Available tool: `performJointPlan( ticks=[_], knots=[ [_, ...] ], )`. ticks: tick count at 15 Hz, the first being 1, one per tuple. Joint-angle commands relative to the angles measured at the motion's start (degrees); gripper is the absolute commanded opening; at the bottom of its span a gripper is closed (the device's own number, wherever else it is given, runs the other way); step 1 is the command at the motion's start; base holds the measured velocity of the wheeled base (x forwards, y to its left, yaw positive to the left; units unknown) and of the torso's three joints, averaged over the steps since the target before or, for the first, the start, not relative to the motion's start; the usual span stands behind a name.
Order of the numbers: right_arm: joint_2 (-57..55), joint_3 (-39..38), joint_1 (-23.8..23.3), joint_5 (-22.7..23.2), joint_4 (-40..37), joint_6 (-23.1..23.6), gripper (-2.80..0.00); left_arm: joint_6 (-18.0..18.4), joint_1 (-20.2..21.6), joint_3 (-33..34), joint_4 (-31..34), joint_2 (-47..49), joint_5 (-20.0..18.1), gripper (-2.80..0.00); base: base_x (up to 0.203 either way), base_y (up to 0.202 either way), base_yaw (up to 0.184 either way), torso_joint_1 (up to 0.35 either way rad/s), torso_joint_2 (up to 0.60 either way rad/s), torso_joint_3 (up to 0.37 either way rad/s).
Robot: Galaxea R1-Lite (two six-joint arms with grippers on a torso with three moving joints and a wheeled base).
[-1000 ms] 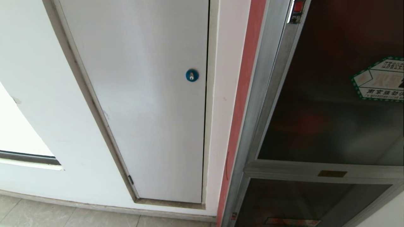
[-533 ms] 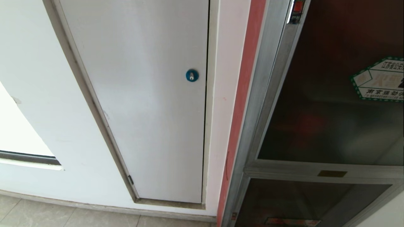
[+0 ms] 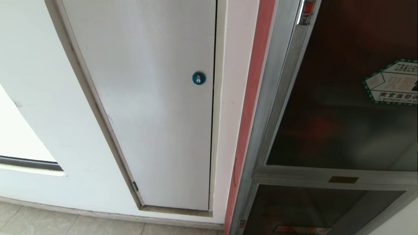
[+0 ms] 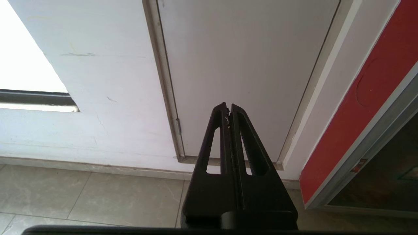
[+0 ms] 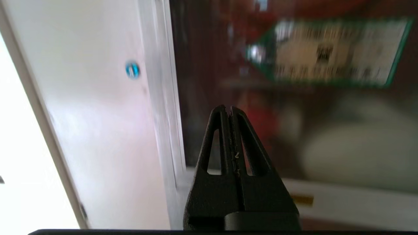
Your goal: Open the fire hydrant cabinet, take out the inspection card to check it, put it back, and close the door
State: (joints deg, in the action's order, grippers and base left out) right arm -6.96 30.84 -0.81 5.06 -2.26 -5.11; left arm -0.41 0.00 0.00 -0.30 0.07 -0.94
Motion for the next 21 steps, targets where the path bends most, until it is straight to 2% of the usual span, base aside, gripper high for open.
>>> performJointPlan(
  ticks=[1,8,10,12,15,21],
  knots=[
    [5.3,-8.3,0.1,0.5,0.3,1.3,-2.8,0.0,0.0,0.0,0.0,0.0,0.0,-2.8,0.0,0.0,0.0,0.0,0.0,0.0],
    [6.9,-30.1,0.2,0.7,10.1,4.1,-2.8,0.0,0.0,0.0,0.0,0.0,0.0,-2.8,0.0,0.0,0.0,0.0,0.0,0.0],
    [6.9,-30.8,0.2,-0.2,10.2,4.2,-2.8,0.0,0.0,0.0,0.0,0.0,0.0,-2.8,0.0,0.0,0.0,0.0,0.0,0.0],
    [6.9,-30.8,0.2,-3.3,8.6,5.4,-2.8,0.0,0.0,0.0,0.0,0.0,0.0,-2.8,0.0,0.0,0.0,0.0,0.0,0.0],
    [6.9,-30.8,0.2,-6.3,2.4,5.4,-2.8,0.0,0.0,0.1,0.0,0.0,0.0,-2.8,0.0,0.0,0.0,0.0,0.0,0.0],
    [6.9,-30.8,0.3,-6.6,2.3,2.7,-2.8,0.0,0.0,0.0,0.0,0.0,0.0,-2.8,0.0,0.0,0.0,0.0,0.0,0.0]
  ],
)
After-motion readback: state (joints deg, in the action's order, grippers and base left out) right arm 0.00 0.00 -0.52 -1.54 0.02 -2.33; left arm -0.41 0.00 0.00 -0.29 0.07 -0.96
